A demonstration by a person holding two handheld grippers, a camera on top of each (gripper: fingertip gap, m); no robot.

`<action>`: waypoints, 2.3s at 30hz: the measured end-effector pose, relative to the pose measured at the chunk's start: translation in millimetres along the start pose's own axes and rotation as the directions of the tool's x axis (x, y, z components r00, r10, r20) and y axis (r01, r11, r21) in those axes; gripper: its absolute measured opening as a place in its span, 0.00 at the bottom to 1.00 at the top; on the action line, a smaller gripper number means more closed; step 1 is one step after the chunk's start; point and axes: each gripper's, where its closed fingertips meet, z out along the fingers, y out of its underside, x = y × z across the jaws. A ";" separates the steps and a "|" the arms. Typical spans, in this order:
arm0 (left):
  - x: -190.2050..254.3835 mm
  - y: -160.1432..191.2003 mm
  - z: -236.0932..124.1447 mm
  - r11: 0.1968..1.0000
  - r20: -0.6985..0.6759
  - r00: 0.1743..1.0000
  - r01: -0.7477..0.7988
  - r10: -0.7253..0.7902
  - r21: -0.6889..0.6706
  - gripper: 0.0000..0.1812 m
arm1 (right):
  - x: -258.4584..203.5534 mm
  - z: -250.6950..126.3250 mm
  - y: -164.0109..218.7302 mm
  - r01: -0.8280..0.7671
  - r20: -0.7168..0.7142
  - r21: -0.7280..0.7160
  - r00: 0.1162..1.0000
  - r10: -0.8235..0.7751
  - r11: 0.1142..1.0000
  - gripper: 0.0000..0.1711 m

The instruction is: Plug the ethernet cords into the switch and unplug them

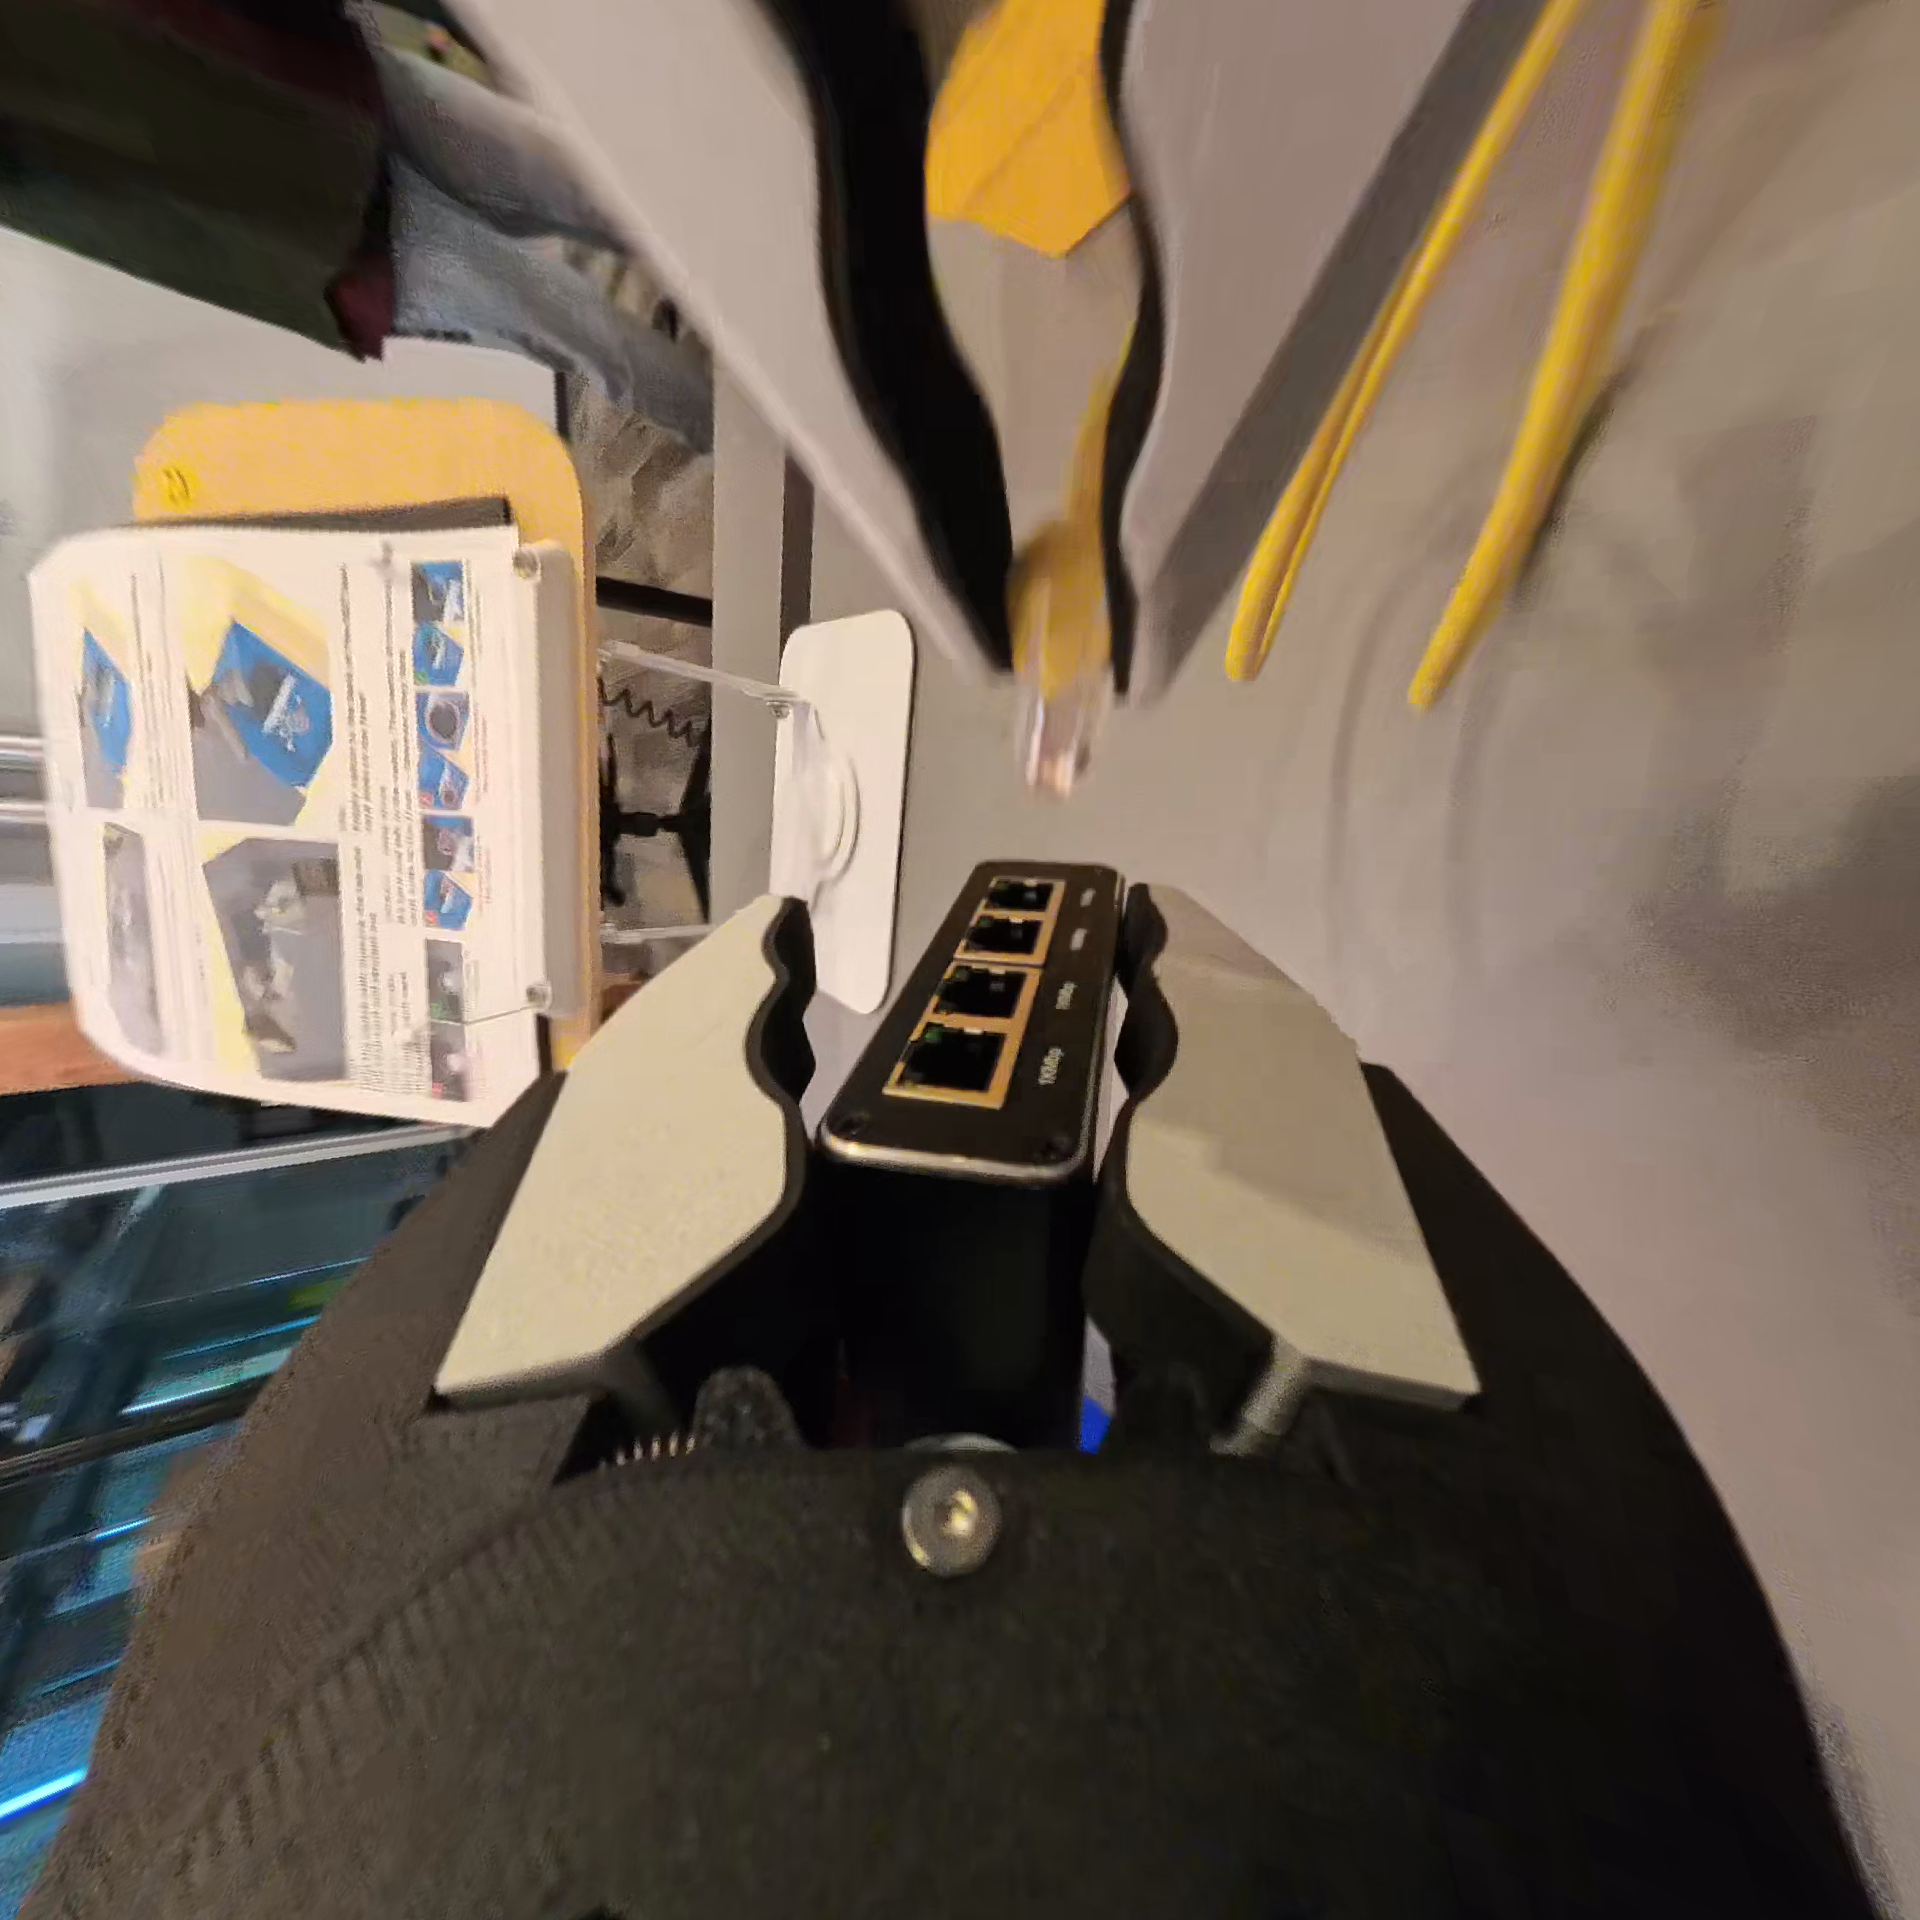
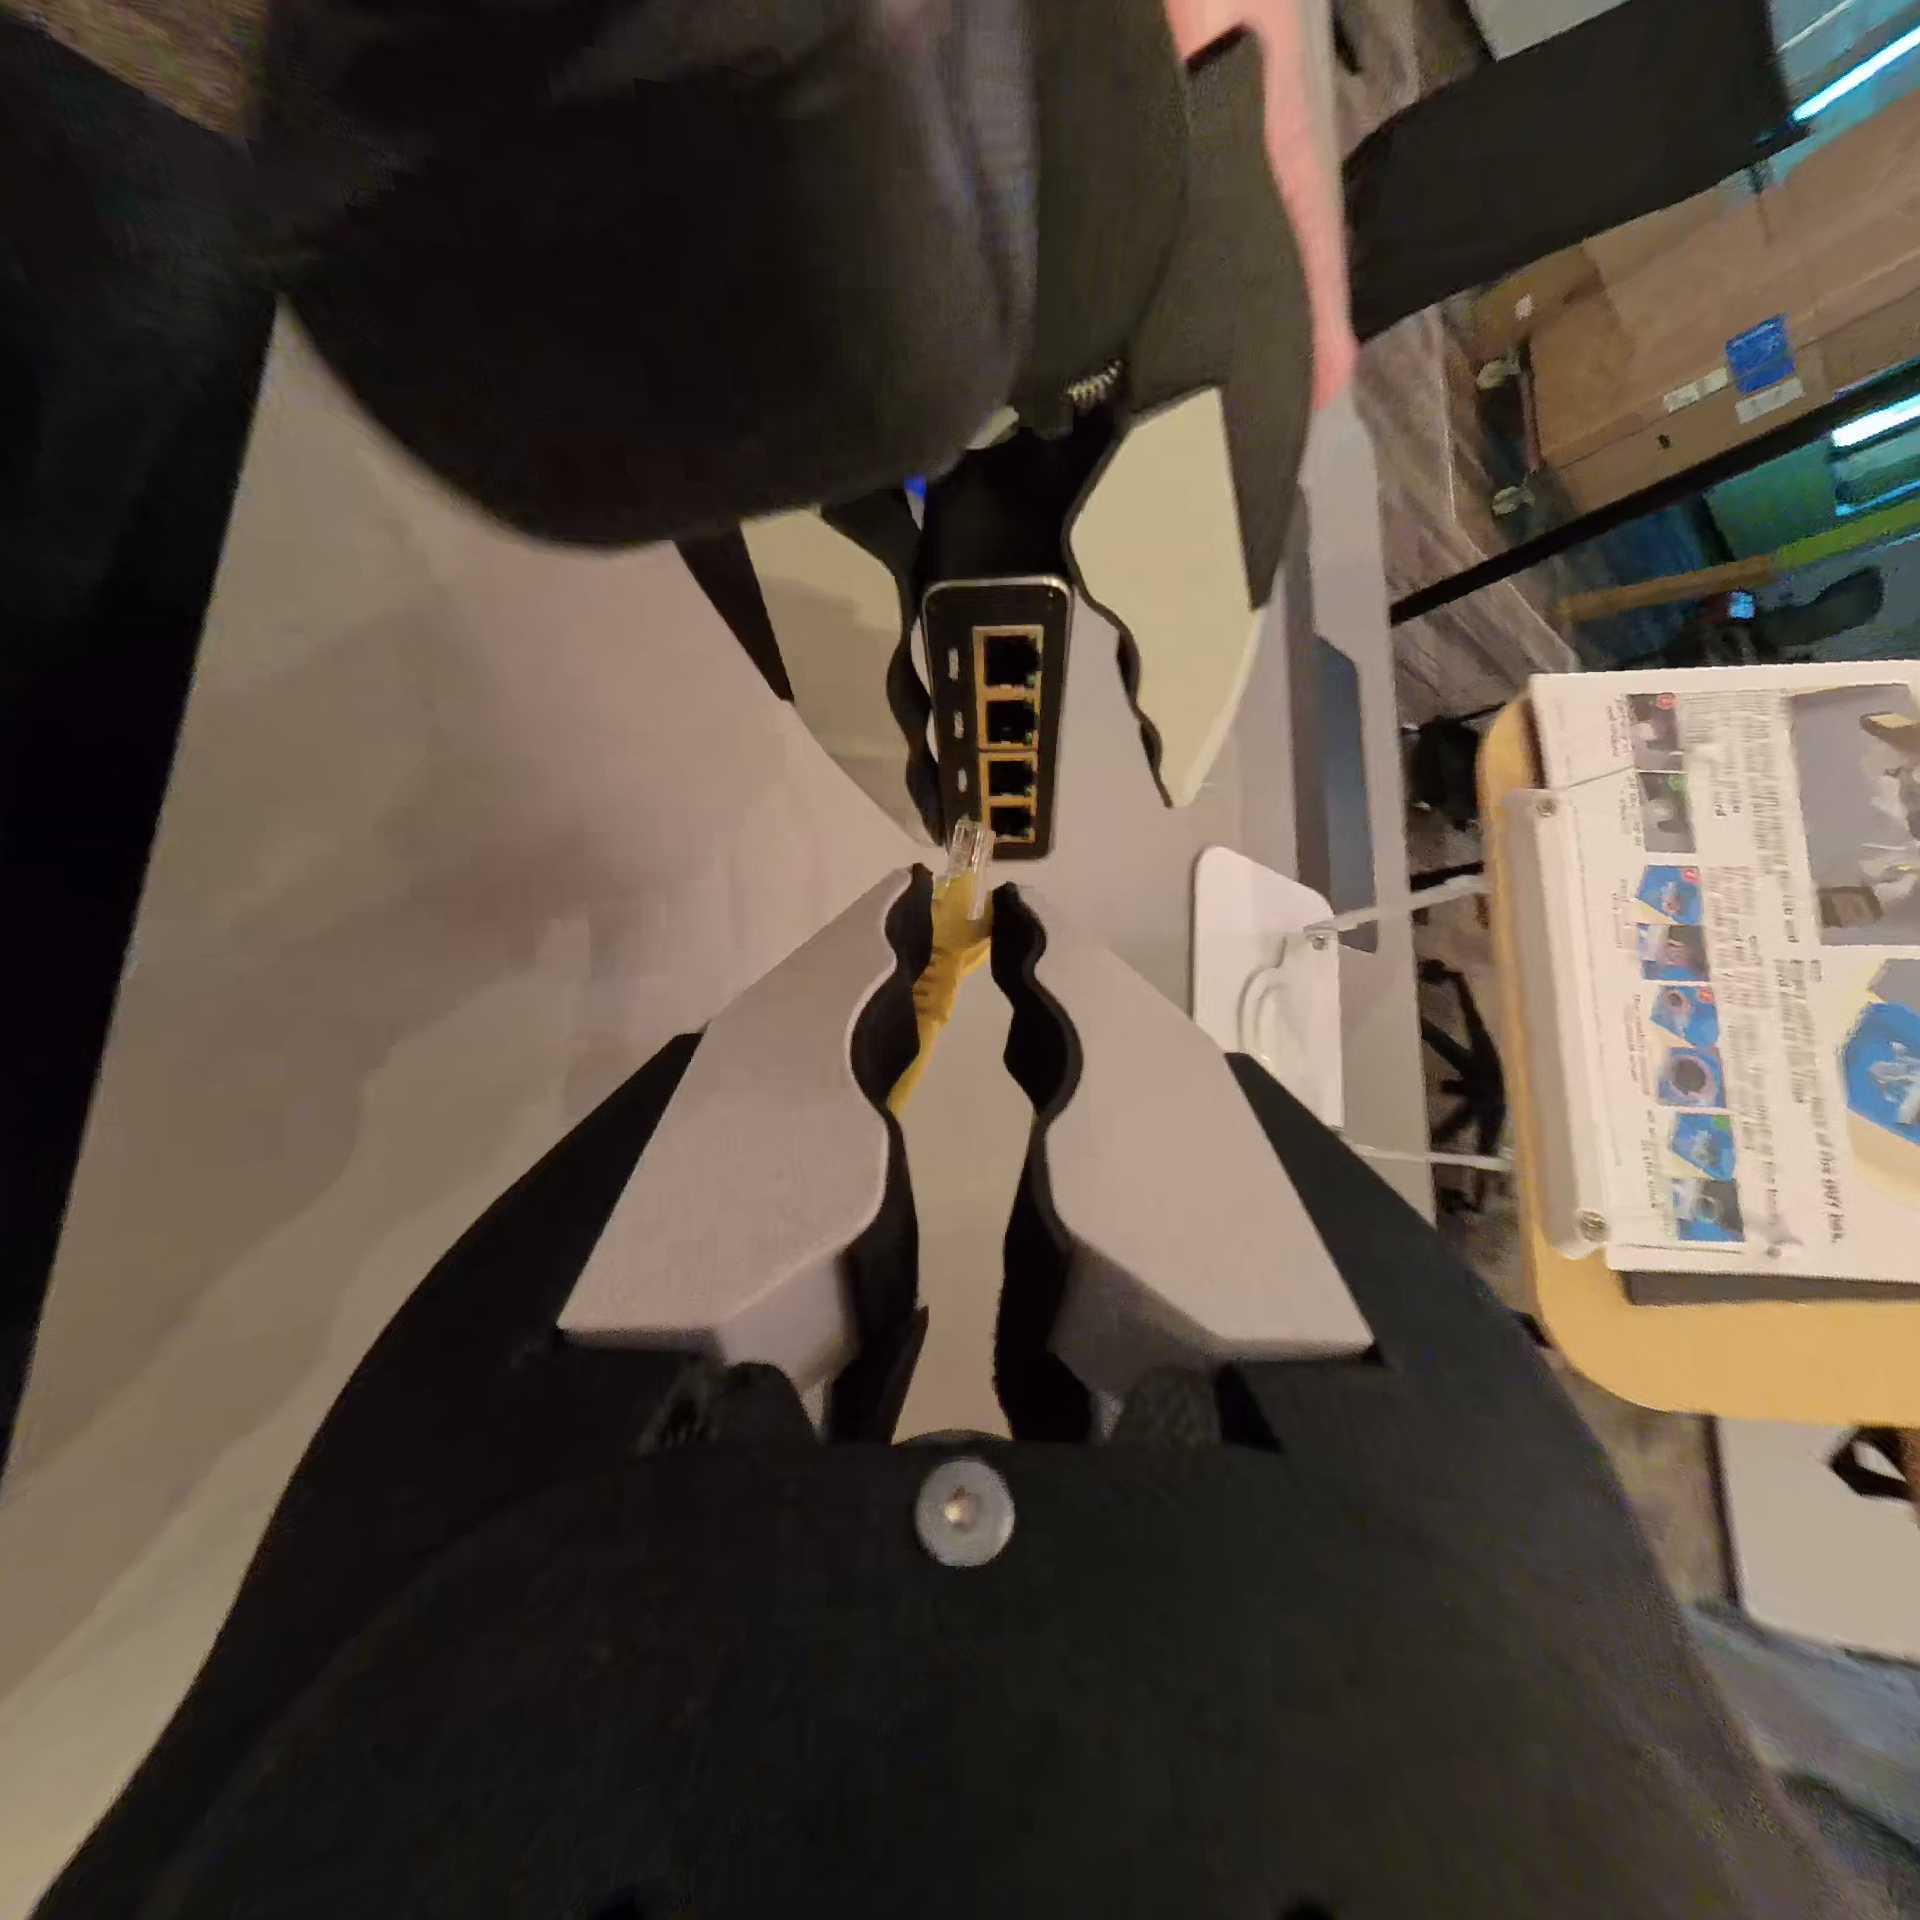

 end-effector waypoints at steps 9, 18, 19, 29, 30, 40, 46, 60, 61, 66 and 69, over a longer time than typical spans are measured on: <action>-11.8 0.7 -8.6 1.000 0.019 1.000 0.012 -0.013 0.027 0.32 | 62.0 -75.4 -5.1 -0.066 -0.192 0.070 0.978 0.079 0.995 0.05; -17.8 0.7 -17.5 0.998 0.016 0.999 0.040 -0.041 0.046 0.32 | 120.9 -198.4 41.8 -0.235 -0.460 0.032 0.859 0.223 0.971 0.05; -16.6 -0.8 -17.6 0.998 0.011 0.999 0.044 -0.045 0.053 0.32 | 120.2 -206.1 51.1 -0.255 -0.469 0.020 0.852 0.234 0.967 0.05; -1.8 -3.8 -13.0 0.998 -0.036 0.999 0.025 -0.023 0.051 0.32 | 89.0 -211.5 174.2 -0.637 -0.340 0.314 0.617 0.710 0.704 0.05; -1.0 -3.7 -12.6 0.998 -0.040 0.999 0.027 -0.025 0.051 0.32 | 83.0 -208.2 195.6 -0.659 -0.371 0.289 0.591 0.716 0.694 0.05; 9.6 -0.9 -3.3 0.999 -0.077 0.997 0.029 -0.026 0.033 0.32 | 32.4 -190.0 301.0 -0.670 -0.603 -0.215 0.663 0.443 0.711 0.11; 6.2 -0.2 -3.8 0.998 -0.059 0.997 0.042 -0.039 0.045 0.32 | 24.0 -198.5 309.5 -0.627 -0.588 -0.379 0.731 0.346 0.680 0.21; -11.8 -75.0 -56.9 0.880 0.017 0.996 0.068 -0.086 0.469 0.32 | 24.8 -75.9 10.7 -0.122 -0.213 0.126 0.966 0.147 0.984 0.26; -12.8 -79.3 -62.7 0.864 0.011 0.996 0.075 -0.093 0.497 0.32 | 20.7 -66.7 3.9 -0.096 -0.196 0.138 0.973 0.122 0.986 0.25; -19.4 -89.5 -86.7 0.795 0.000 0.995 0.081 -0.100 0.602 0.32 | 8.9 -62.2 -20.3 -0.081 -0.079 0.286 0.991 0.108 0.955 0.24; -27.0 -95.6 -101.3 0.727 -0.064 0.985 0.161 -0.159 0.667 0.32 | 8.8 -73.0 -20.5 -0.097 -0.036 0.342 0.993 0.116 0.935 0.24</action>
